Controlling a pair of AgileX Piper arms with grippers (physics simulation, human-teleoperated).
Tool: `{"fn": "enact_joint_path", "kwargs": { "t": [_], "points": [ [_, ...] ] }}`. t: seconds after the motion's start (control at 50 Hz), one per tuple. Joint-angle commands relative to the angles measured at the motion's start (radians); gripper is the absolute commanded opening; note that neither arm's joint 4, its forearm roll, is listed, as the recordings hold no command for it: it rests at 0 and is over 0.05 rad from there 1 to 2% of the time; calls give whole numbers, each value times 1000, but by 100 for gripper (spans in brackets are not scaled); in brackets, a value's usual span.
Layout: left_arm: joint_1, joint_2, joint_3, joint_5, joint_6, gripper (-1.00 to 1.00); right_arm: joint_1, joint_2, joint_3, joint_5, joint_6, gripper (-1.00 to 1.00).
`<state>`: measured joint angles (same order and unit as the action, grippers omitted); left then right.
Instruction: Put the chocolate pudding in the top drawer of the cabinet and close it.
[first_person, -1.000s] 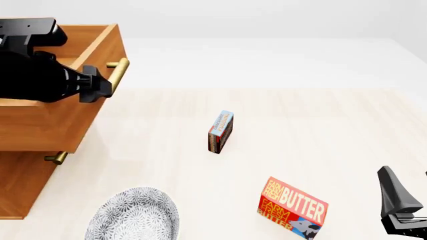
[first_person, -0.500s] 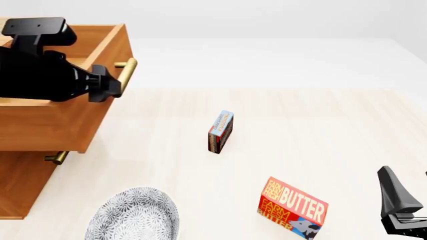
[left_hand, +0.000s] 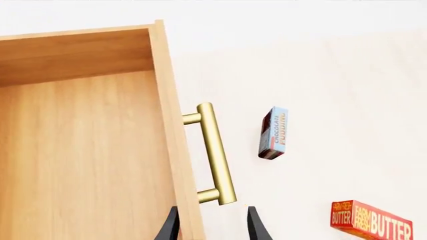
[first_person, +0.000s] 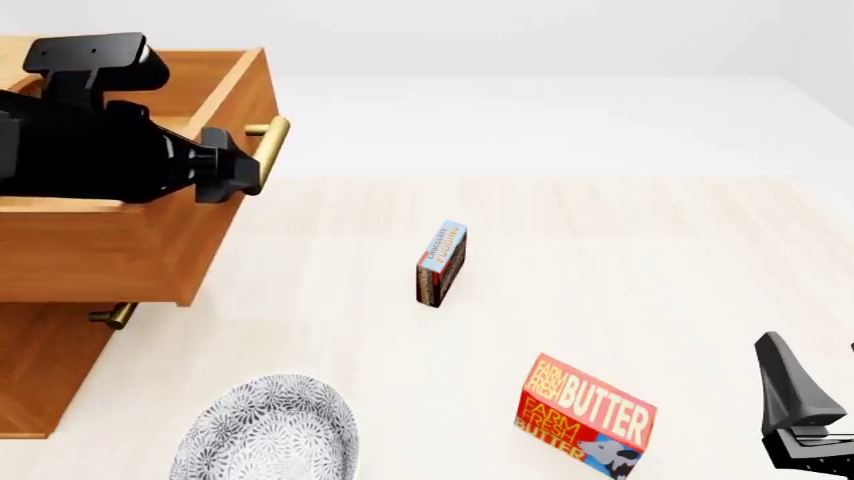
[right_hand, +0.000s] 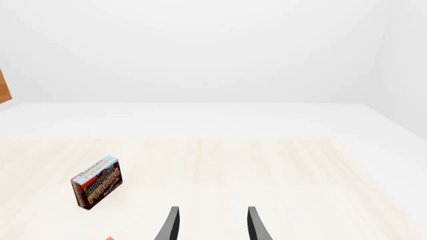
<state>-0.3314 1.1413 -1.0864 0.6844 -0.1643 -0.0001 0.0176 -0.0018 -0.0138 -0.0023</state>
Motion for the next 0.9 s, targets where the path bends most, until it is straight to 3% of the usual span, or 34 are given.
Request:
{"fn": "enact_joint_path", "kwargs": {
  "t": [0.02,0.6,0.9],
  "points": [
    [-37,40,35,-12,25,100,0,0,0,0,0,100],
    [-88,79,-6,-15,20,100,0,0,0,0,0,100],
    [-108,71,-94,22,46,100,0,0,0,0,0,100]
  ]
}}
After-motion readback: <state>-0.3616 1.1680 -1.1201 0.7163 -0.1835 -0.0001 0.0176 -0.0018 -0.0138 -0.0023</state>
